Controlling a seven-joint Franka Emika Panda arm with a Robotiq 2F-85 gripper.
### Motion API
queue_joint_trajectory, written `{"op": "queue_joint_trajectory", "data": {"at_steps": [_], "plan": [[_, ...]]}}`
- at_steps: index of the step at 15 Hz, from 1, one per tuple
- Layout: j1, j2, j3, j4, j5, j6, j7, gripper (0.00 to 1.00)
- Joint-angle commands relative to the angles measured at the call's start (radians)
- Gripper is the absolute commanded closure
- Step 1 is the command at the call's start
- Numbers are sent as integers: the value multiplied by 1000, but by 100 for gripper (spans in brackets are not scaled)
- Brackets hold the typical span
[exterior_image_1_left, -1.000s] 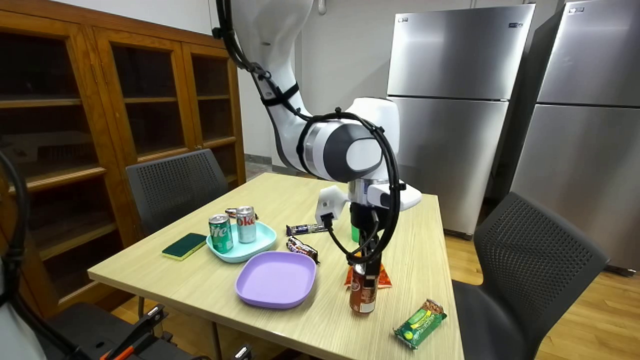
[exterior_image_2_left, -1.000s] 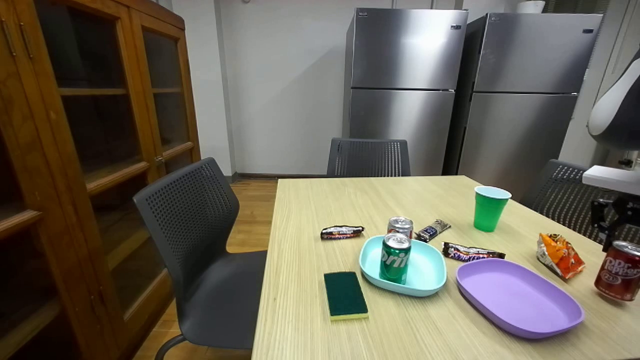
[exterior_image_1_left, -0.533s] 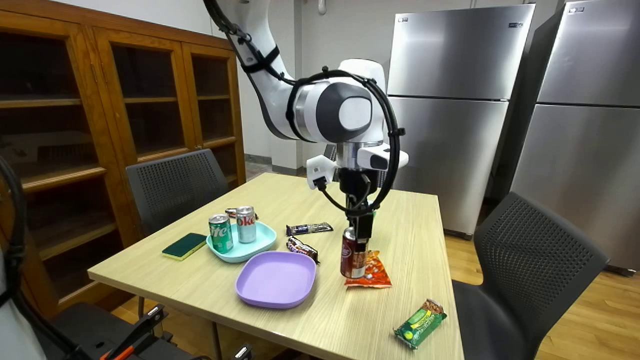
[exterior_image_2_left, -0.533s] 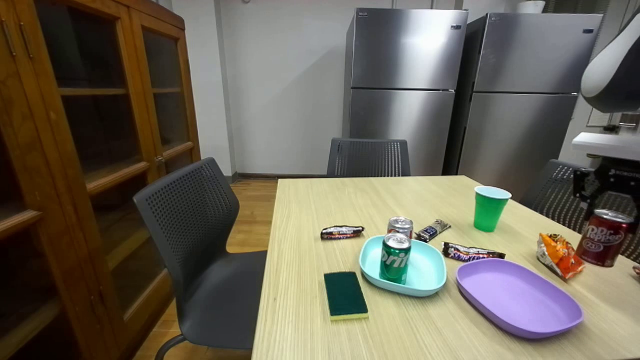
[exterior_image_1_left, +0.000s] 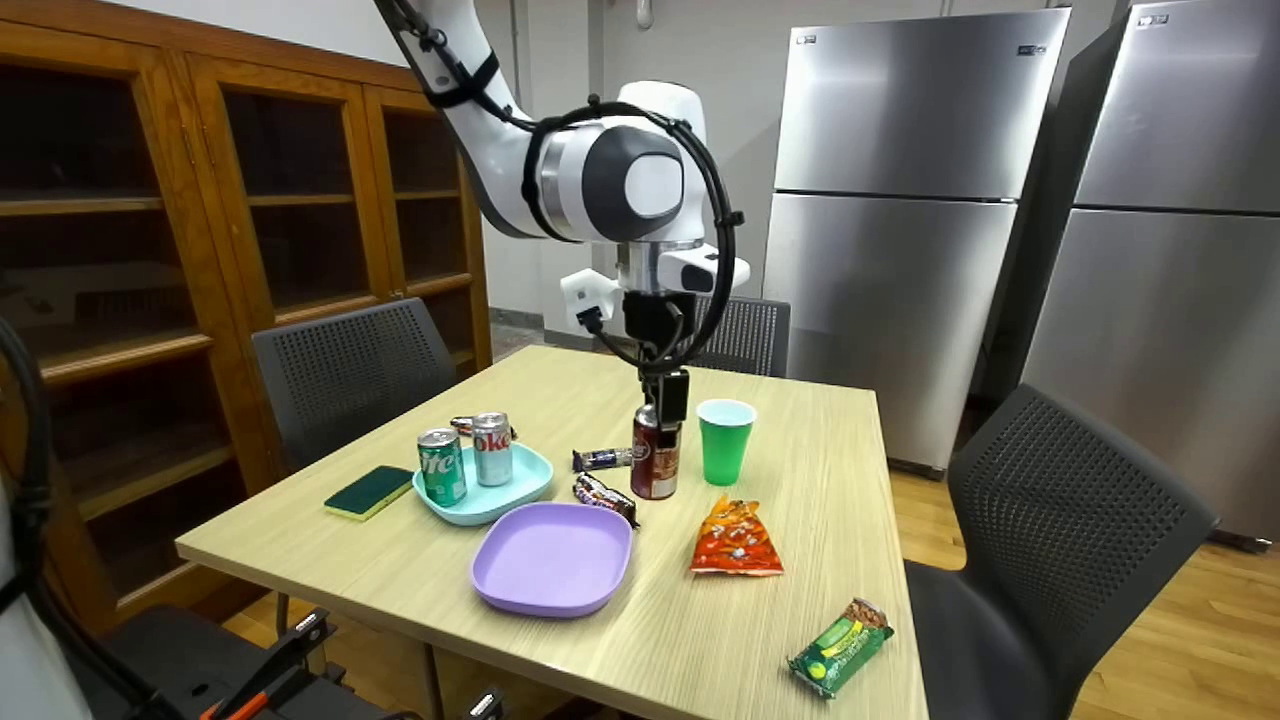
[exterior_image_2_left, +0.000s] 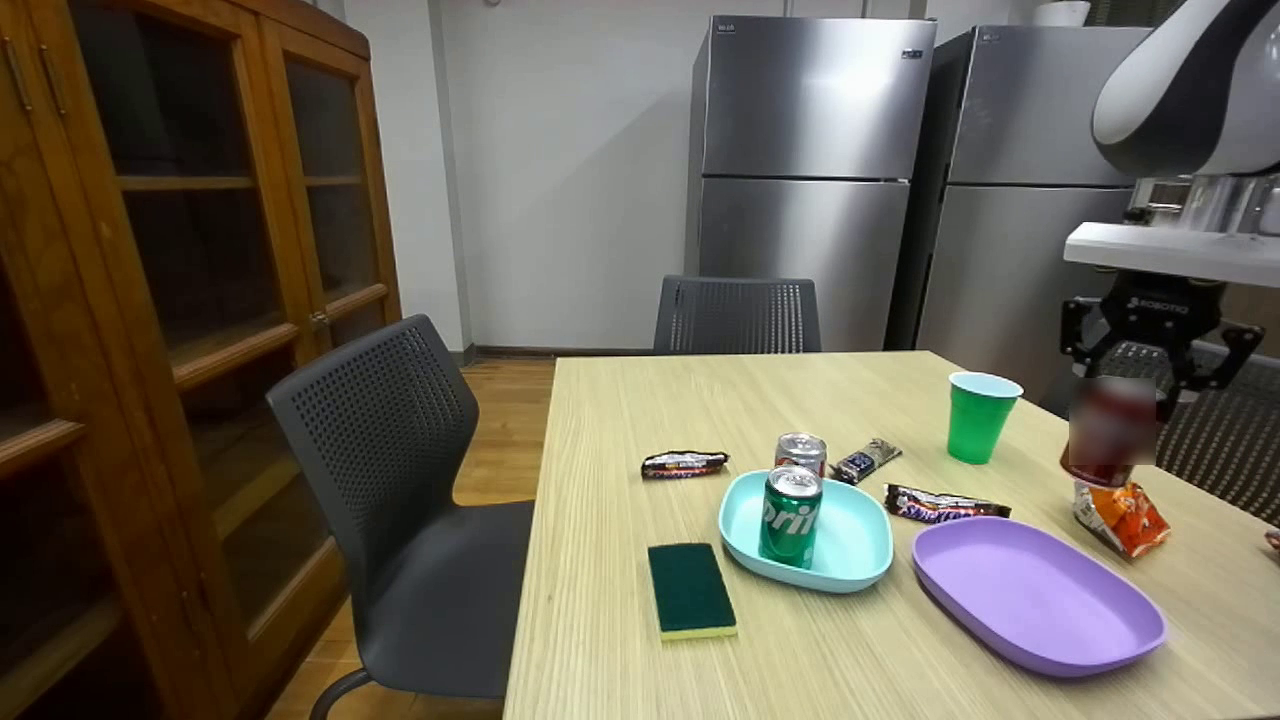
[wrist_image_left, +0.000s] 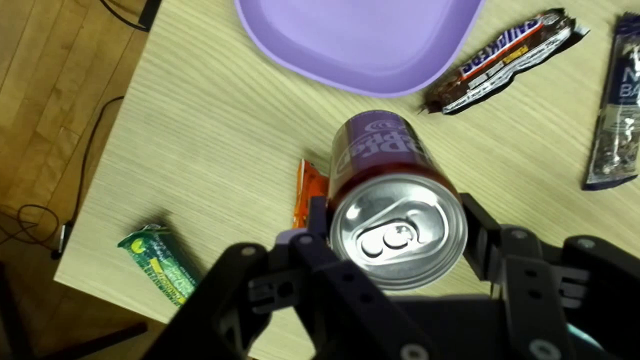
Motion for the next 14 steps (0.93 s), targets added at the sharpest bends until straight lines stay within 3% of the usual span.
{"op": "queue_joint_trajectory", "data": {"at_steps": [1, 14], "plan": [[18, -43, 55, -14, 41, -25, 29, 62], [129, 47, 193, 25, 104, 42, 94, 62]]}}
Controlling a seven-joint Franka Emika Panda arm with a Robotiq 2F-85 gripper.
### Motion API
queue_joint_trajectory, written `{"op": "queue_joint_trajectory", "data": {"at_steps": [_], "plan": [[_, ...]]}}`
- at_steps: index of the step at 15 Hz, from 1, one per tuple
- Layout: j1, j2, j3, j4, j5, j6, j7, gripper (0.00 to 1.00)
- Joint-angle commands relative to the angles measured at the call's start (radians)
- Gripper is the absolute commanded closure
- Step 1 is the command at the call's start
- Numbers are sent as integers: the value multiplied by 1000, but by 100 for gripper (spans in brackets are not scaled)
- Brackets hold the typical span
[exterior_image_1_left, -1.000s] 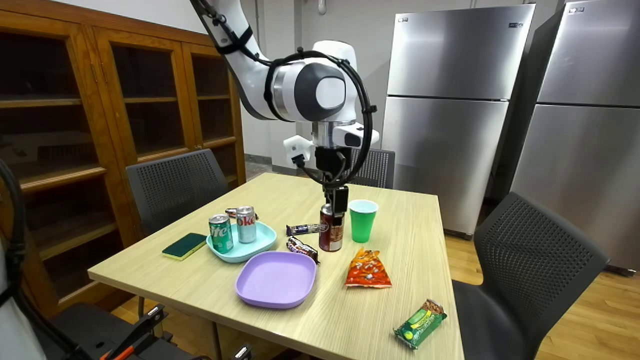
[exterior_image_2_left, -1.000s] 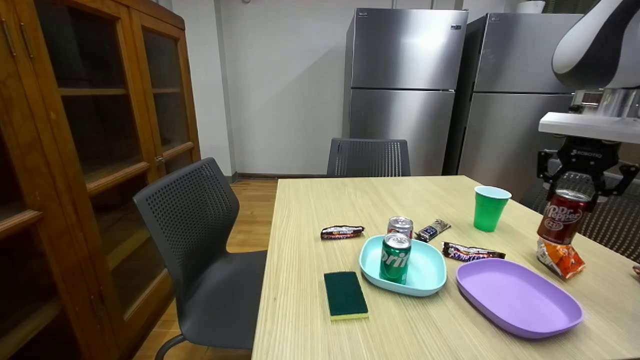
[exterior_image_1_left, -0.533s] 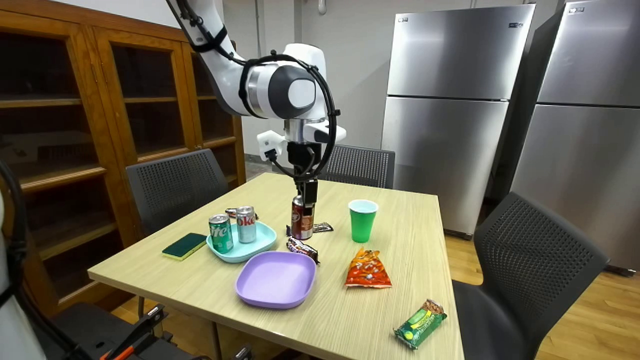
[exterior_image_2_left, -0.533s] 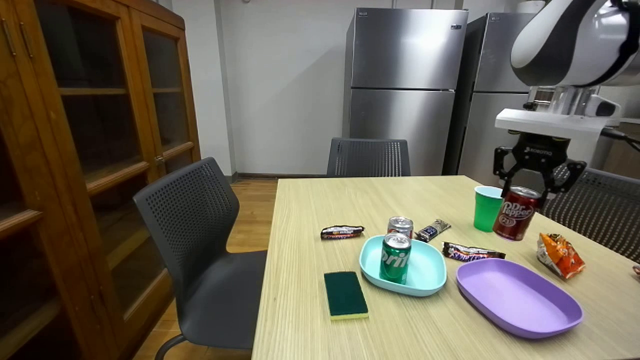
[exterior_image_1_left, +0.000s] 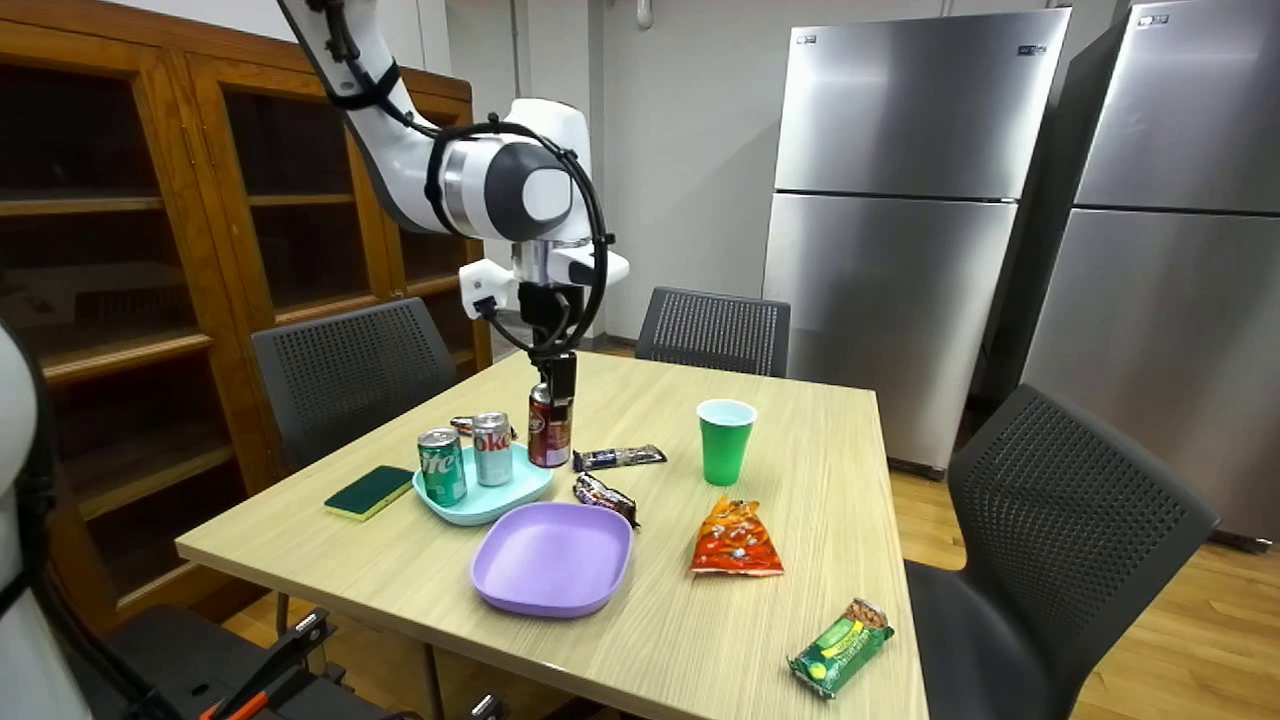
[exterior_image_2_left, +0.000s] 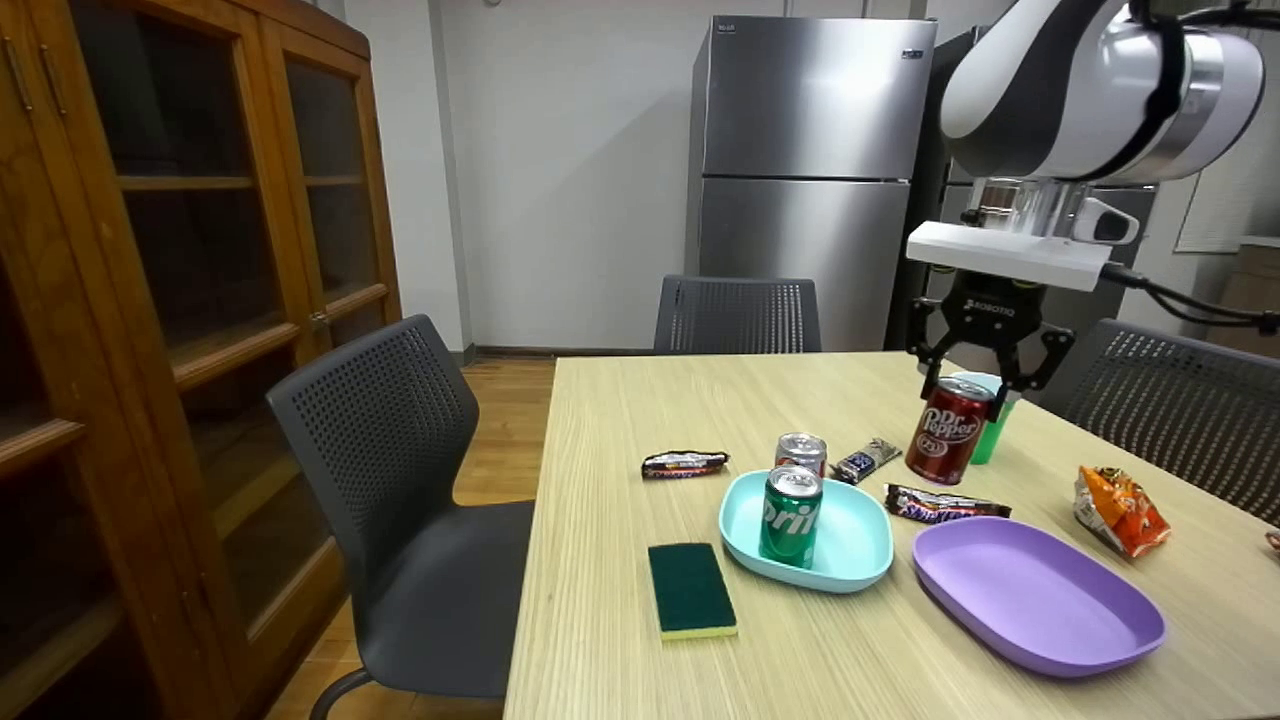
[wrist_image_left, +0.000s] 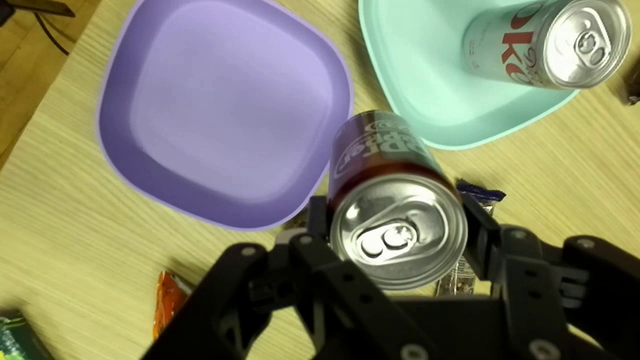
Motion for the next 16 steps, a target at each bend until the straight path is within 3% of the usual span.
{"op": "queue_joint_trajectory", "data": {"at_steps": [1, 9, 16], "plan": [[20, 40, 28, 33, 27, 29, 36, 62], [79, 151, 25, 93, 19, 117, 101, 62], [111, 221, 17, 153, 20, 125, 136, 62]]}}
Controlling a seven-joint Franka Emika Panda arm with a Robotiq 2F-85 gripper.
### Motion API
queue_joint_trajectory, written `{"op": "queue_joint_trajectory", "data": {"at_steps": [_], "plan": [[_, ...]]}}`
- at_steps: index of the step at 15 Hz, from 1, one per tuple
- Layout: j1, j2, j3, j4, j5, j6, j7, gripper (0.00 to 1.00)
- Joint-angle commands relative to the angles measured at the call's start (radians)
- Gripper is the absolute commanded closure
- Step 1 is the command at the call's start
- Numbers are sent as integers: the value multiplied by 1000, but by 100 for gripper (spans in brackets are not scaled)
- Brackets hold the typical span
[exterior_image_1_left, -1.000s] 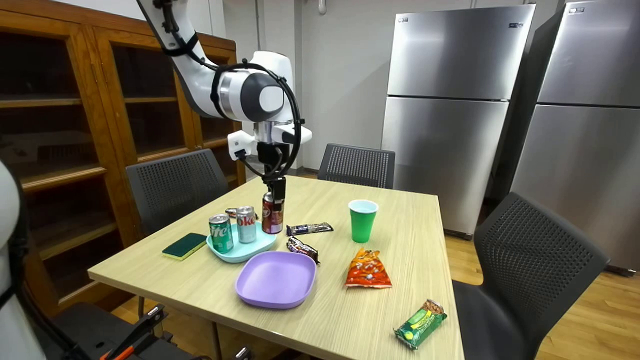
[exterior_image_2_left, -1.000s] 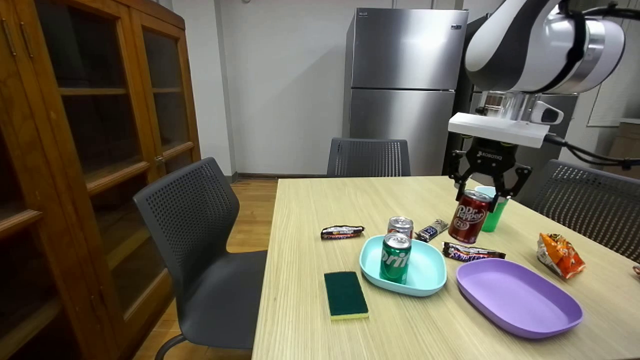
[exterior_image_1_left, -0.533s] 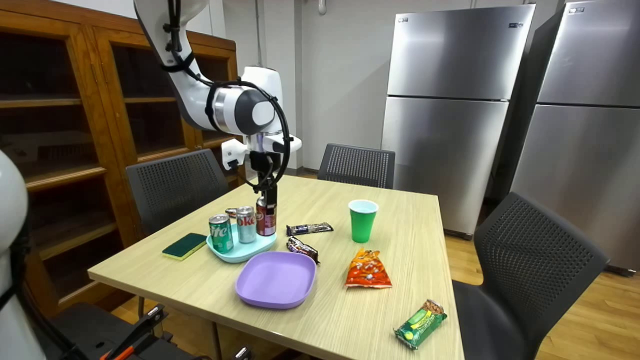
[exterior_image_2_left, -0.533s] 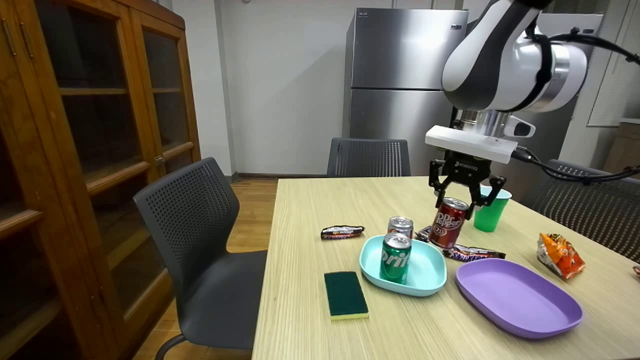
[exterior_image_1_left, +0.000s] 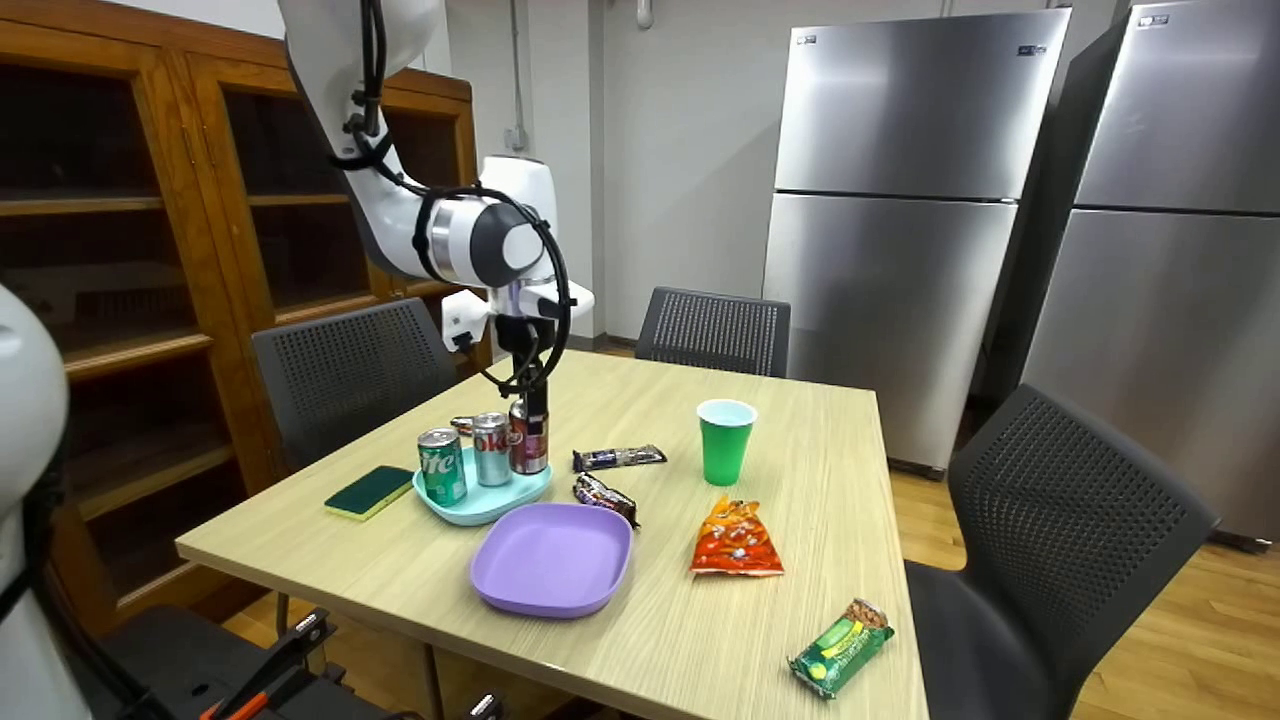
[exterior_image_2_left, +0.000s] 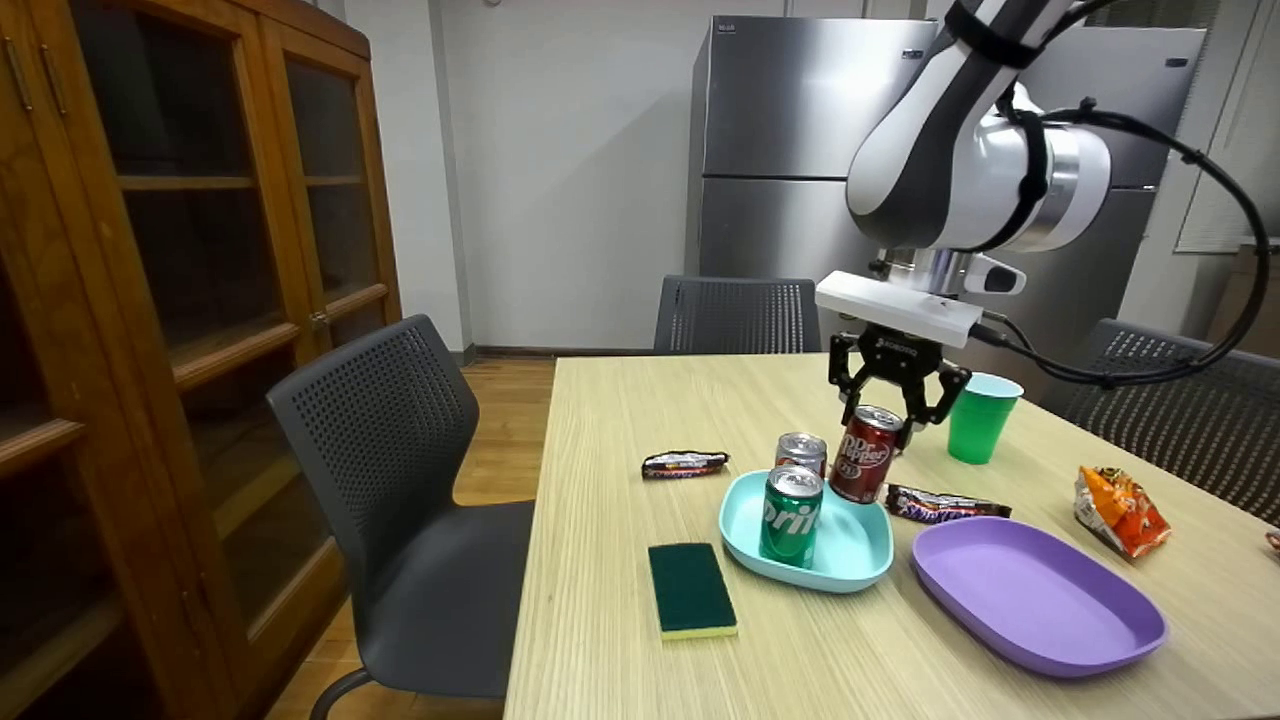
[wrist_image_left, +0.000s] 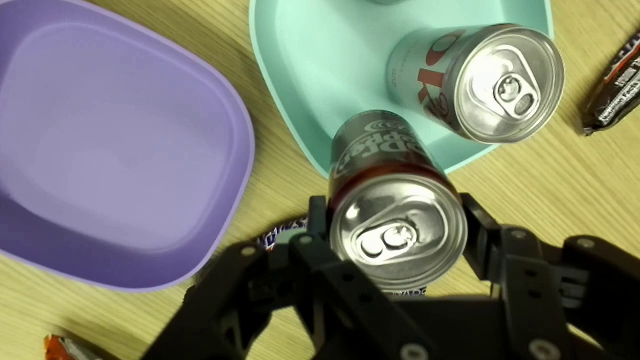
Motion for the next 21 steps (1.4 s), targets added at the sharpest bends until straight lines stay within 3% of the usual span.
{"op": "queue_joint_trajectory", "data": {"at_steps": [1, 13, 14, 17, 21], "plan": [[24, 31, -7, 43, 8, 2, 36, 62], [45, 63, -17, 39, 1, -5, 35, 62], [45, 60, -17, 36, 1, -7, 33, 12], [55, 54, -25, 29, -15, -12, 36, 0], [50, 22, -20, 13, -8, -34, 12, 0]]}}
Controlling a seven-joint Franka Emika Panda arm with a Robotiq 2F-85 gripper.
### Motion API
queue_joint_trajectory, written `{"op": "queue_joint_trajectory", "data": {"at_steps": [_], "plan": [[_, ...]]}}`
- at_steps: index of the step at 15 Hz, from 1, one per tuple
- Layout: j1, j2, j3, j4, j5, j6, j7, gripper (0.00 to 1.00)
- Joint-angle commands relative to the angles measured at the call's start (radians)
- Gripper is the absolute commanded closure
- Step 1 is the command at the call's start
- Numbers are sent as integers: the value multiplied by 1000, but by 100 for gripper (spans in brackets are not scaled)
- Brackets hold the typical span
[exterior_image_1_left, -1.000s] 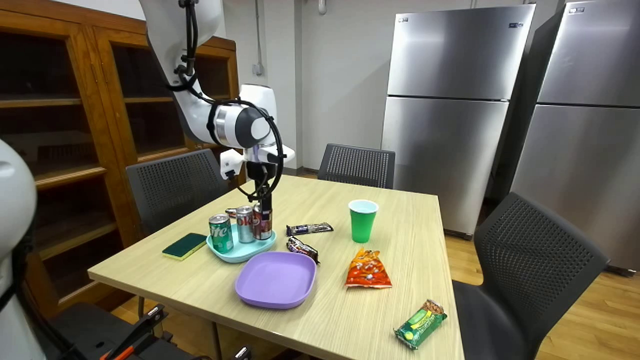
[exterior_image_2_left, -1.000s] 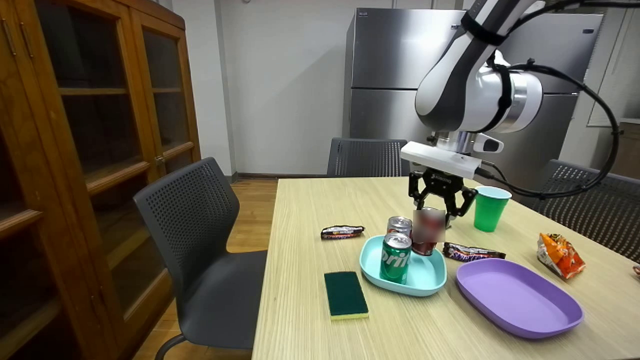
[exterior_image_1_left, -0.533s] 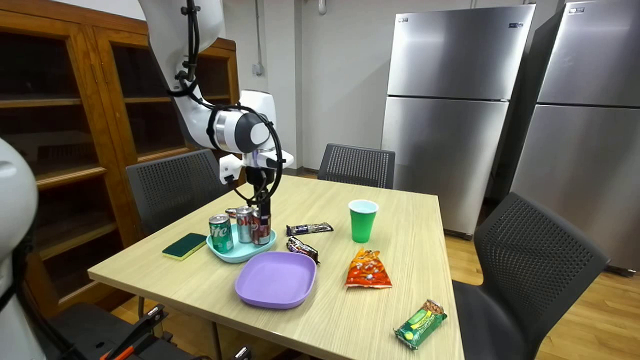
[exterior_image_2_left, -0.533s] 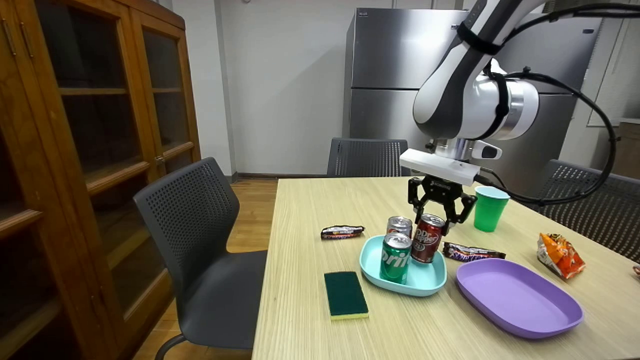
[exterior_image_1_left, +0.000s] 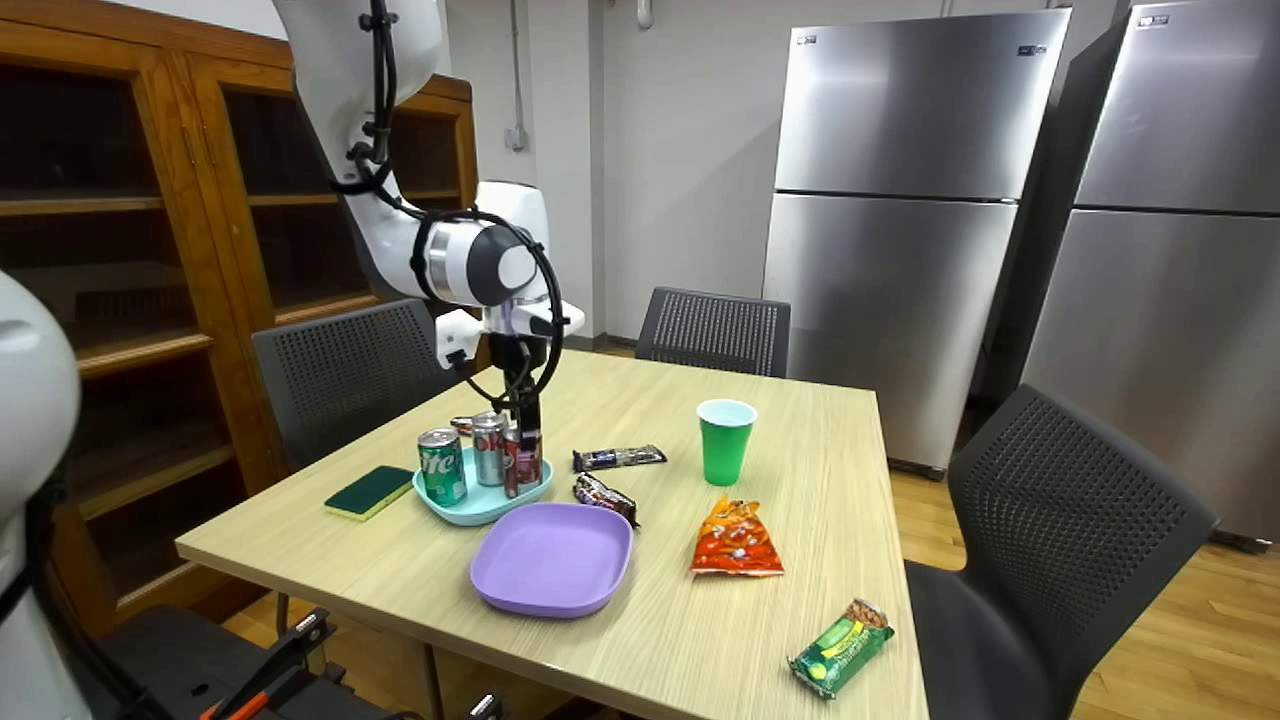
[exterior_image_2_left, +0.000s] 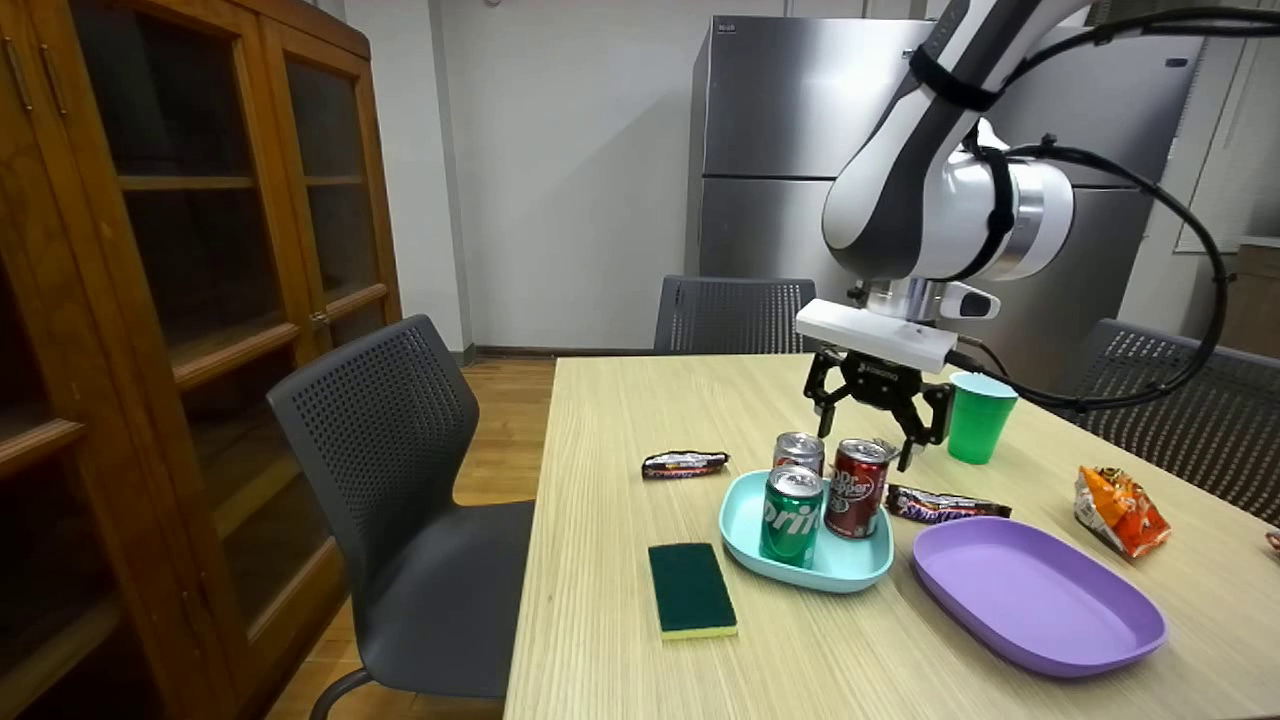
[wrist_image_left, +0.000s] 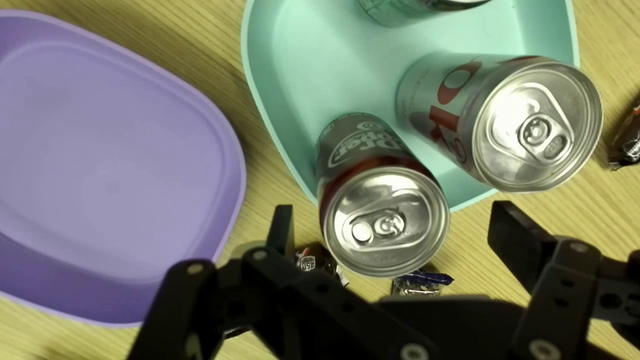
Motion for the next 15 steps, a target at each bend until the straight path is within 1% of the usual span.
{"op": "queue_joint_trajectory", "data": {"at_steps": [1, 7, 12, 13, 15], "plan": [[7, -60, -5, -28, -5, -40, -8, 0], [-18, -151, 5, -74, 2, -78, -47, 0], [-53, -237, 7, -110, 2, -105, -101, 0], [-39, -170, 7, -70, -3, -68, -55, 0], [-44, -180, 7, -74, -3, -70, -59, 0]]}}
